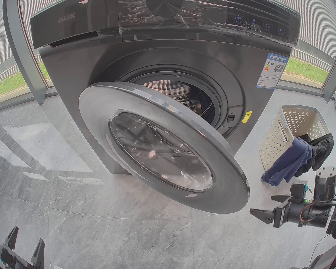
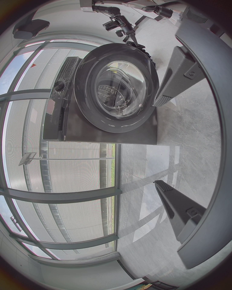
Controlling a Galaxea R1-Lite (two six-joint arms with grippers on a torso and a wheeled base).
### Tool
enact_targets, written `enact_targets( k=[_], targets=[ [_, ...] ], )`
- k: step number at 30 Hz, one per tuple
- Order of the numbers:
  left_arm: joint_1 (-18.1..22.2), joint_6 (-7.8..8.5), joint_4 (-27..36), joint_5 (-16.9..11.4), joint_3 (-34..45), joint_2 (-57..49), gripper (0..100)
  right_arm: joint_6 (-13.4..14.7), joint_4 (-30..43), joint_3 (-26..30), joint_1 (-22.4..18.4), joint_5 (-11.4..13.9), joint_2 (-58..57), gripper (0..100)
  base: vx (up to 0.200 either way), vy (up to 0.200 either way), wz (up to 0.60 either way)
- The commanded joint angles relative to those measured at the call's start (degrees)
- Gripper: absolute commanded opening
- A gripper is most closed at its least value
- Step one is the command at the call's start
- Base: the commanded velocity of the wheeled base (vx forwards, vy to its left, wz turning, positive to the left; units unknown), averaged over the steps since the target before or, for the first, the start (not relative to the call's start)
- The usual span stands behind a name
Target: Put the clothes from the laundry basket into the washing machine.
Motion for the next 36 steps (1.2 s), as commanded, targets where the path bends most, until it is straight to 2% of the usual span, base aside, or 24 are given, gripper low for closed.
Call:
enact_targets(
  k=[1,4,6,9,12,15,19,21,23,28,34,36],
  targets=[
    [0.0,-0.02,-0.1,0.0,1.0,-0.8,100,0.1,-0.2,-6.8,-0.3,0.1,6.7,100,0.000,0.000,0.00],
    [0.0,-0.02,0.0,0.0,1.0,-0.8,100,0.1,-0.2,-8.8,0.6,0.2,8.4,100,0.000,0.000,0.00],
    [0.0,-0.11,0.0,0.0,1.0,-0.8,100,0.4,-0.3,-8.6,2.8,0.2,9.0,100,0.000,0.000,0.00],
    [0.0,-0.11,0.0,0.0,1.0,-0.8,100,0.6,-0.2,-7.1,5.3,0.4,9.0,100,0.000,0.000,0.00],
    [0.0,-0.02,0.0,0.0,1.0,-0.8,100,0.4,-0.3,-3.0,10.0,2.5,6.9,100,0.000,0.000,0.00],
    [0.0,-0.02,0.0,0.0,1.0,-0.8,100,0.5,-0.3,-1.3,12.8,3.1,3.3,100,0.000,0.000,0.00],
    [0.0,-0.02,0.0,0.0,1.0,-0.8,100,0.8,-0.4,-3.7,11.5,2.2,3.5,100,0.000,0.000,0.00],
    [0.0,-0.02,0.0,0.0,1.0,-0.8,100,2.0,-0.4,-6.7,8.0,1.2,6.2,100,0.000,0.000,0.00],
    [0.0,-0.02,0.0,0.0,1.0,-0.8,100,2.7,-0.6,-8.9,6.6,0.6,9.0,100,0.000,0.000,0.00],
    [0.0,-0.02,0.0,0.0,1.0,-0.8,100,3.1,-2.9,-12.6,6.7,-1.2,13.9,100,0.000,0.000,0.00],
    [0.0,-0.02,-0.1,0.0,1.0,-0.8,100,4.4,-7.1,-18.1,6.6,-2.6,21.8,100,-0.200,0.000,0.00],
    [0.0,-0.02,0.0,0.0,1.0,-0.8,100,5.1,-8.3,-21.6,6.6,-3.6,25.0,100,-0.200,0.000,0.00]
  ],
)
